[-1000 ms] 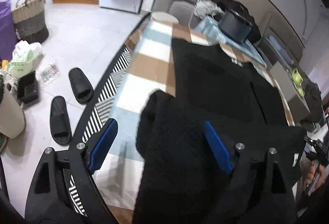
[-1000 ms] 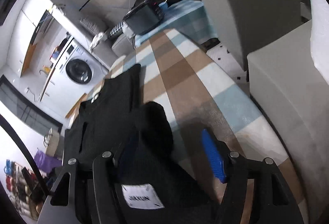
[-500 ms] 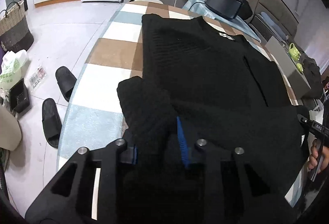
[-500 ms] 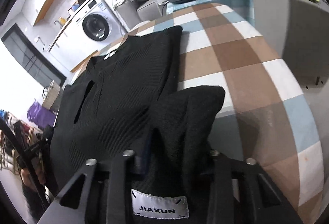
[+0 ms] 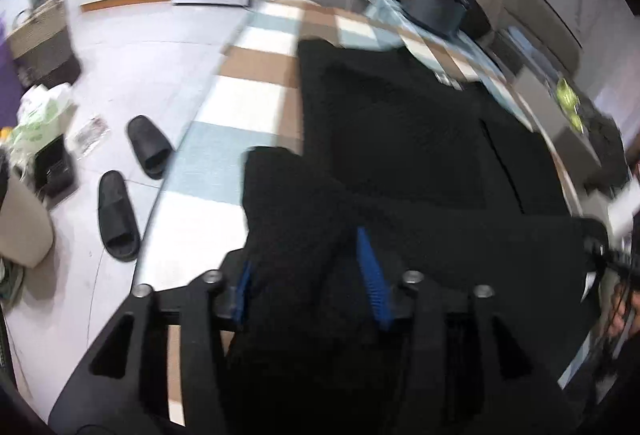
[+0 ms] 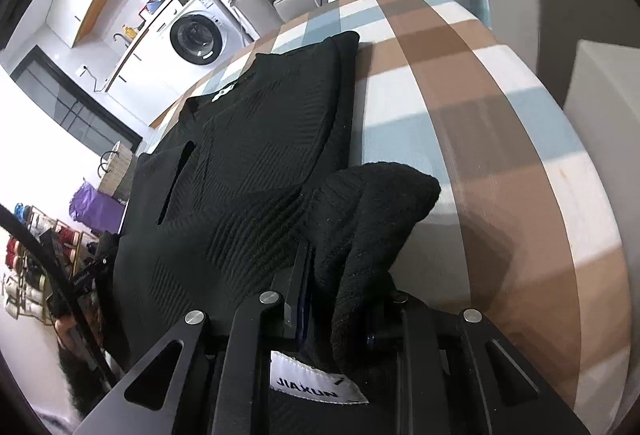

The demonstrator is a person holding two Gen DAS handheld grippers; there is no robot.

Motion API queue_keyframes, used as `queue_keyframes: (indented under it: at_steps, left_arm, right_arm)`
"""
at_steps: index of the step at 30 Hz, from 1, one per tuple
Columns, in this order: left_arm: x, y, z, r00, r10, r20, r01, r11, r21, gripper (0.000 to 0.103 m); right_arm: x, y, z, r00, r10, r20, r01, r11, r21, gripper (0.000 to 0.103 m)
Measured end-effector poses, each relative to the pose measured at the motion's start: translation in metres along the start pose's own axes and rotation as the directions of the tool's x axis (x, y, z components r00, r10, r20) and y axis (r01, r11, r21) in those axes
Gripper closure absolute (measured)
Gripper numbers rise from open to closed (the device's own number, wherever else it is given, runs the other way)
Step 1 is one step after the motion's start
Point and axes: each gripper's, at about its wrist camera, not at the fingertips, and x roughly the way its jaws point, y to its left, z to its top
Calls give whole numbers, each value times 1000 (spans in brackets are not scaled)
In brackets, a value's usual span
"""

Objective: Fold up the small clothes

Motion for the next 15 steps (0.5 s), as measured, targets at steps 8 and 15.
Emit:
queue_keyframes:
  at_steps: [8, 15]
  left_arm:
    - [-41, 27, -23, 1000, 20, 16, -19, 998, -58, 42]
    - [-44, 28, -49, 1000, 13, -21, -15, 998, -62, 62]
  right_arm:
    - [-42, -9, -16, 995, 51, 84, -49, 998, -27, 52]
    - [-47, -10, -34, 998, 41, 48, -36, 993, -109, 52]
